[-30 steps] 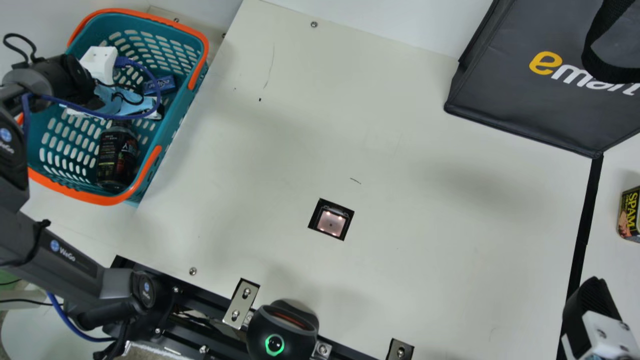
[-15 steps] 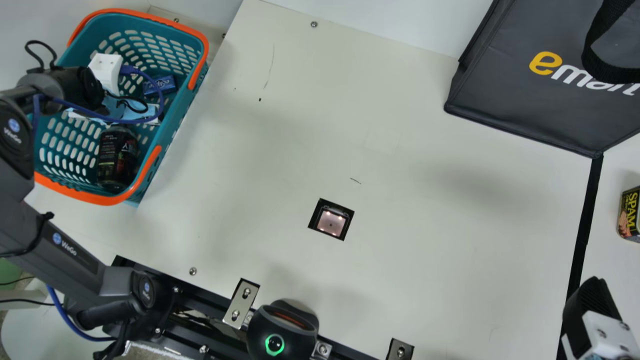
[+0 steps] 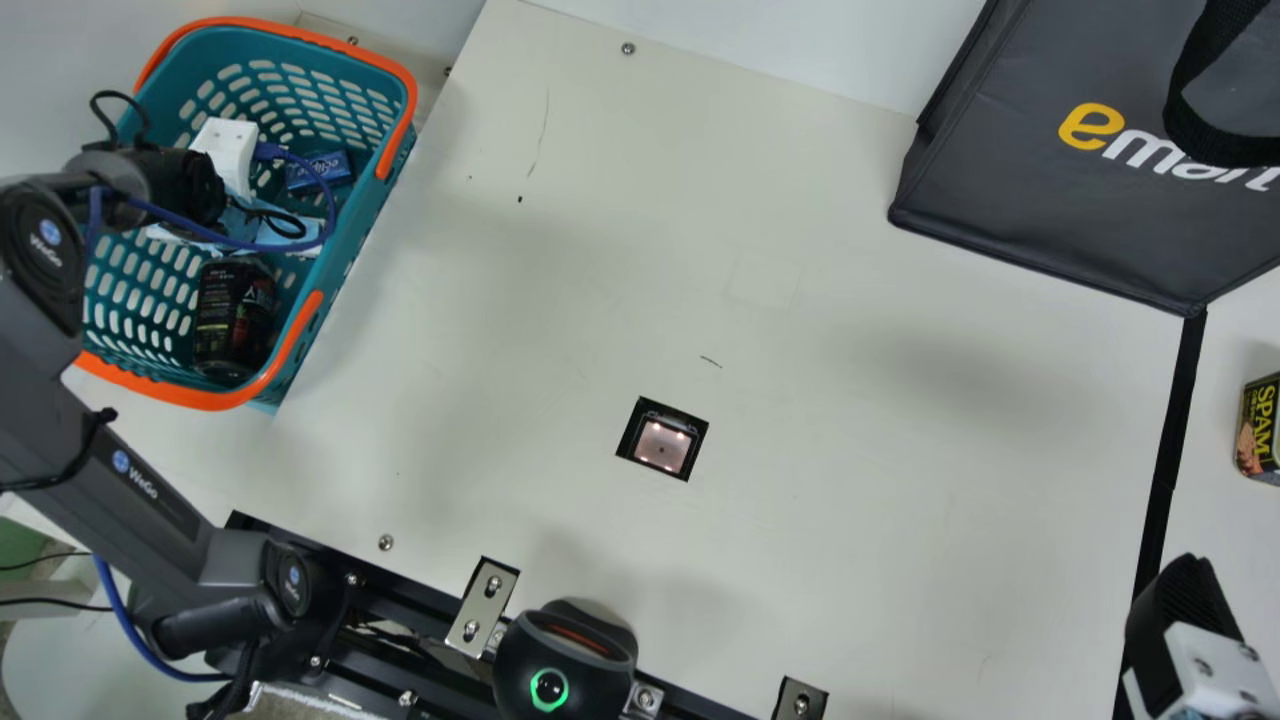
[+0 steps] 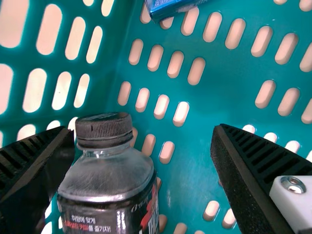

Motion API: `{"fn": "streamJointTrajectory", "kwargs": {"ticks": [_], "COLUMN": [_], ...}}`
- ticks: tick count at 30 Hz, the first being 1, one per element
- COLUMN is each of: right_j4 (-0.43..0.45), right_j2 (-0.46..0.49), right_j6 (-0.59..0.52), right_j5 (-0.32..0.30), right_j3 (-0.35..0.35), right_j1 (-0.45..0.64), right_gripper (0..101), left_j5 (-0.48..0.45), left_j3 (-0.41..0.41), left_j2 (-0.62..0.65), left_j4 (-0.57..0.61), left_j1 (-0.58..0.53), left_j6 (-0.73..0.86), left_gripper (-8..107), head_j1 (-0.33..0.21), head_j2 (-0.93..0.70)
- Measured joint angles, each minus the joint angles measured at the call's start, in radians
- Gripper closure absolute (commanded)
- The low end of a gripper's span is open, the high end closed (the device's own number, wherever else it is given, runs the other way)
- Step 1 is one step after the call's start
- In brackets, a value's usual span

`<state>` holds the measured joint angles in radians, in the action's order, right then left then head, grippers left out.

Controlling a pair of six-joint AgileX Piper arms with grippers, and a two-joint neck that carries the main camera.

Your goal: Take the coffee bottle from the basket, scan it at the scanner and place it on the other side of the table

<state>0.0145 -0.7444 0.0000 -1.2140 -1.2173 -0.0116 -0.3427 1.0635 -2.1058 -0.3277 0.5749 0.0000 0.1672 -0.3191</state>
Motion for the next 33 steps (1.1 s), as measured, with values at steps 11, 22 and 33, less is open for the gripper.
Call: {"fn": "streamJointTrajectory", "kwargs": {"ticks": [11,22,33], "right_j4": [0.0,0.0,0.0], "right_j2": [0.0,0.0,0.0], "right_j6": [0.0,0.0,0.0], "right_j5": [0.0,0.0,0.001], "right_j3": [0.0,0.0,0.0], "right_j1": [0.0,0.0,0.0], "right_gripper": [6,6,6], "left_j5": [-0.007,-0.03,-0.051], "left_j3": [0.01,-0.035,-0.042], "left_j2": [-0.027,0.01,0.015], "left_j4": [0.015,0.151,0.252], "left_j1": [-0.01,-0.035,-0.014], "left_j6": [0.0,0.111,0.293], "left_gripper": [9,9,9], "head_j1": [0.0,0.0,0.0], "head_j2": [0.002,0.0,0.0]}}
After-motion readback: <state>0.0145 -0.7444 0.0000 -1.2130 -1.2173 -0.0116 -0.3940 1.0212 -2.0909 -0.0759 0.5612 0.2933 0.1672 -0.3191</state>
